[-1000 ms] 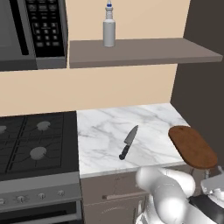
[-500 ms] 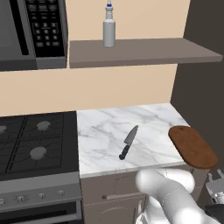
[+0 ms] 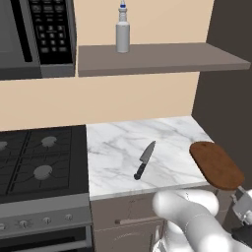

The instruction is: Move the cutting board and knife to the sink. Then move spray from the shelves to the counter.

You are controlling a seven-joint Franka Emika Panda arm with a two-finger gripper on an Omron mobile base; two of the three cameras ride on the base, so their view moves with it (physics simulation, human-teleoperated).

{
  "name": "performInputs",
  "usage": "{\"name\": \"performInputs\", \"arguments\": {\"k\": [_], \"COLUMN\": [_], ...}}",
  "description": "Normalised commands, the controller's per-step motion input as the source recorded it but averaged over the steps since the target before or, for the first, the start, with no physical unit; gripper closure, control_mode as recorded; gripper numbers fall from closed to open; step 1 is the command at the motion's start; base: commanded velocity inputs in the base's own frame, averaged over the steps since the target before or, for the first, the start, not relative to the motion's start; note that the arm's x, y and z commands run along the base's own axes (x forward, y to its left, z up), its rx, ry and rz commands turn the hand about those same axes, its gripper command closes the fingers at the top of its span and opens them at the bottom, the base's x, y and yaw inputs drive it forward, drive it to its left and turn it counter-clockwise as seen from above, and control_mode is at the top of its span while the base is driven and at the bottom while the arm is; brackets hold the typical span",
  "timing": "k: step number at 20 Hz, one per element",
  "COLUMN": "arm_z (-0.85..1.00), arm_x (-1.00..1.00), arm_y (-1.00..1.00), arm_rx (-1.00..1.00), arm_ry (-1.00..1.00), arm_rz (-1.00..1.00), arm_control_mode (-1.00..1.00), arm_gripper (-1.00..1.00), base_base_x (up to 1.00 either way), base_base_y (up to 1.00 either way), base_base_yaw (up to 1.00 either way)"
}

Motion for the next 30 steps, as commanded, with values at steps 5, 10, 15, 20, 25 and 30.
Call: {"name": "performInputs", "arguments": {"k": [5,10,15,20,25,30], "arm_z": [-0.06,-0.16,-0.01,0.00,0.00,-0.03], "arm_x": [0.30,0.24,0.27,0.33,0.11,0.00], "arm_y": [0.00,0.00,0.00,0.00,-0.04,0.00], "arm_rx": [0.02,0.08,0.10,0.09,0.04,-0.02], "arm_ry": [0.16,0.05,0.00,0.00,0.00,0.00], "arm_rz": [0.03,0.00,0.00,0.00,0.00,0.00], "arm_control_mode": [-1.00,-1.00,-1.00,-1.00,-1.00,-1.00], "arm_gripper": [-1.00,-1.00,-1.00,1.00,1.00,1.00], "base_base_x": [0.00,0.00,0.00,0.00,0.00,0.00], "base_base_y": [0.00,0.00,0.00,0.00,0.00,0.00], "base_base_yaw": [0.00,0.00,0.00,0.00,0.00,0.00]}}
